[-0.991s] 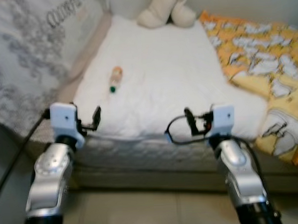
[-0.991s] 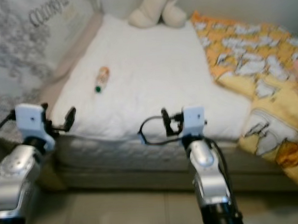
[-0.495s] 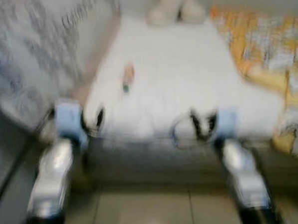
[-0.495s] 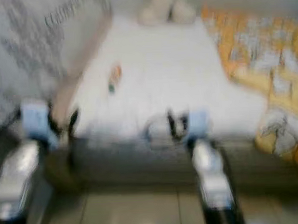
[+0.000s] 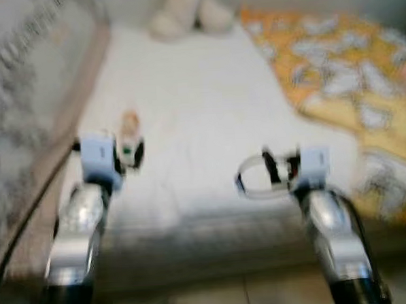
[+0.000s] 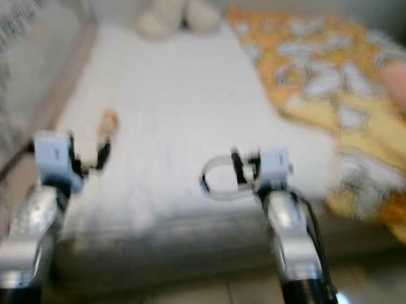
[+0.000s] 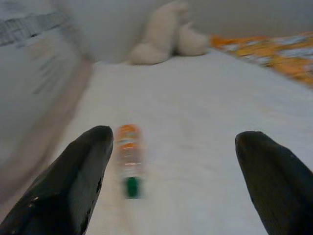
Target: Clean up the room
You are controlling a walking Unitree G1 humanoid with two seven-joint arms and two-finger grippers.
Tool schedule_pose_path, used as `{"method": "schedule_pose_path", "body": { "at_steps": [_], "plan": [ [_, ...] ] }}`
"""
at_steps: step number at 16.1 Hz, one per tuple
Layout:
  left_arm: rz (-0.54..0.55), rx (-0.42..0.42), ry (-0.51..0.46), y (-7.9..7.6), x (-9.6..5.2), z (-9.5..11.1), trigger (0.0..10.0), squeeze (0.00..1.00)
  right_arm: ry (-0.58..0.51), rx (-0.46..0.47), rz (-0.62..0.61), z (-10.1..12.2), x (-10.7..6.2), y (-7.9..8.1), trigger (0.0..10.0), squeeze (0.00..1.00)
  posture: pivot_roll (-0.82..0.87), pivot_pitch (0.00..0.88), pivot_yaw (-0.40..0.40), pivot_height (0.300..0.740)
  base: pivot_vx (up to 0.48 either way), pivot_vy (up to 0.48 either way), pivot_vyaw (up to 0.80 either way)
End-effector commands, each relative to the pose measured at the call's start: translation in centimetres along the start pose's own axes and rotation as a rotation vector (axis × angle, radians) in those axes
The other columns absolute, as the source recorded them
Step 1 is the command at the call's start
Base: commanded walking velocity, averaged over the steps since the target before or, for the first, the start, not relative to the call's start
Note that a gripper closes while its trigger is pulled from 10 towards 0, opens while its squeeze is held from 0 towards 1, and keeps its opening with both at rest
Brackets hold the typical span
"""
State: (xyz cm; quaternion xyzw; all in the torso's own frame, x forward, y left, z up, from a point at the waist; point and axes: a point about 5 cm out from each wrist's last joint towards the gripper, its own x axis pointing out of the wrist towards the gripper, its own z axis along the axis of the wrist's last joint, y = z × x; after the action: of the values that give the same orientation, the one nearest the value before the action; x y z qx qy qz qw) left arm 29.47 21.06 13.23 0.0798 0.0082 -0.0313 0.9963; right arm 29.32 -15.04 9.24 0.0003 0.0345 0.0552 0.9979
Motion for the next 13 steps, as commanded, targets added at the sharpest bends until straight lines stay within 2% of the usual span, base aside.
{"method": "schedule_pose_path", "body": {
  "at_steps": [1,4,5,7,9,10,12,13],
  "plan": [
    [0.029,0.004,0.021,0.4,0.3,-0.2,10.0,0.00,-0.010,-0.008,0.005,0.3,0.0,0.0,10.0,0.00,-0.05,0.000,-0.007,0.740,0.428,0.000,0.00],
    [0.043,0.004,0.025,0.5,0.8,0.0,10.0,0.00,-0.011,-0.012,0.013,0.3,0.0,0.0,10.0,0.00,-0.06,0.000,-0.009,0.740,0.409,0.251,0.00],
    [0.077,-0.020,0.053,0.8,1.2,-0.1,10.0,0.00,-0.011,-0.015,0.017,0.3,0.0,0.0,10.0,0.00,-0.06,0.000,-0.010,0.740,0.000,0.431,0.00],
    [0.125,-0.013,0.067,1.7,2.1,0.2,10.0,0.00,-0.013,-0.023,0.027,0.4,-0.3,0.0,10.0,0.00,-0.07,0.000,-0.013,0.740,0.000,0.471,0.00],
    [0.117,-0.006,0.046,2.0,3.1,1.1,10.0,0.00,-0.026,-0.024,0.040,0.6,-0.6,0.1,10.0,0.00,-0.08,0.000,-0.009,0.740,0.000,0.480,0.00],
    [0.088,0.005,0.031,2.0,4.8,2.4,10.0,0.00,-0.031,-0.030,0.052,0.6,-1.5,0.3,10.0,0.00,-0.11,0.000,0.004,0.740,0.000,0.480,0.00],
    [0.031,0.023,0.117,1.4,7.2,2.2,10.0,0.00,-0.025,-0.021,0.046,0.4,-2.3,0.4,10.0,0.00,-0.15,0.000,0.015,0.740,0.000,0.457,0.00],
    [-0.012,0.074,0.167,0.3,9.1,2.8,10.0,0.00,-0.018,-0.017,0.038,0.4,-3.5,0.5,10.0,0.00,-0.20,0.002,0.021,0.740,0.000,0.000,0.00]
  ]
}}
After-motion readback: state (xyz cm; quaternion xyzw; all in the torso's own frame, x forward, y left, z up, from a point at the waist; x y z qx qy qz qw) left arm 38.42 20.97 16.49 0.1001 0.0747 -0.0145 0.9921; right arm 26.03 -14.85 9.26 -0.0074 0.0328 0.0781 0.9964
